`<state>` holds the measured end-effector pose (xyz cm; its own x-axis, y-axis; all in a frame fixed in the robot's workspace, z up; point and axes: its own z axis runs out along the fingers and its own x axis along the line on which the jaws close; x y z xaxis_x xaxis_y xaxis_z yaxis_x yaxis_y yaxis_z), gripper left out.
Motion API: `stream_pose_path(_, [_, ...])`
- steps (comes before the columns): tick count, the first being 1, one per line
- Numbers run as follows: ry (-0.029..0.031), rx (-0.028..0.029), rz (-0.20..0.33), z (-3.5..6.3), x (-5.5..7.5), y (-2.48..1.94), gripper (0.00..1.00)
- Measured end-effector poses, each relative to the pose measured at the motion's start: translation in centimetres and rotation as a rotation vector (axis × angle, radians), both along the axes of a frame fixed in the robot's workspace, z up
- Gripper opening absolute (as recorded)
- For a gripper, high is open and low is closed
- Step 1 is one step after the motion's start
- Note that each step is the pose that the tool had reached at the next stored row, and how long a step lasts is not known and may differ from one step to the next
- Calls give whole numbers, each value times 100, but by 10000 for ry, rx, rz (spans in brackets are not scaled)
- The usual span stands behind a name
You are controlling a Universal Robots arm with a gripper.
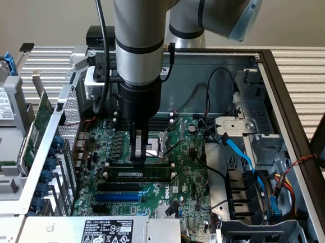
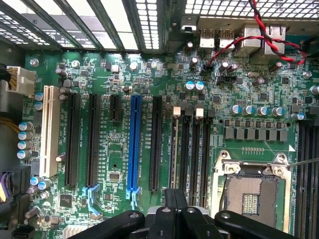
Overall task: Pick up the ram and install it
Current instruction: 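Press down the ram until it locks into place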
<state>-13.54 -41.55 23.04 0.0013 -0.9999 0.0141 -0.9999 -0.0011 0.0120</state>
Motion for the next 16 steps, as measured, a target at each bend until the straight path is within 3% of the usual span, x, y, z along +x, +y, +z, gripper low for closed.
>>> stream_pose_path(14, [3,-5,2,-38,-2,-2,11])
stream_pose_path(16, [-6,16,0,-18,-1,1,11])
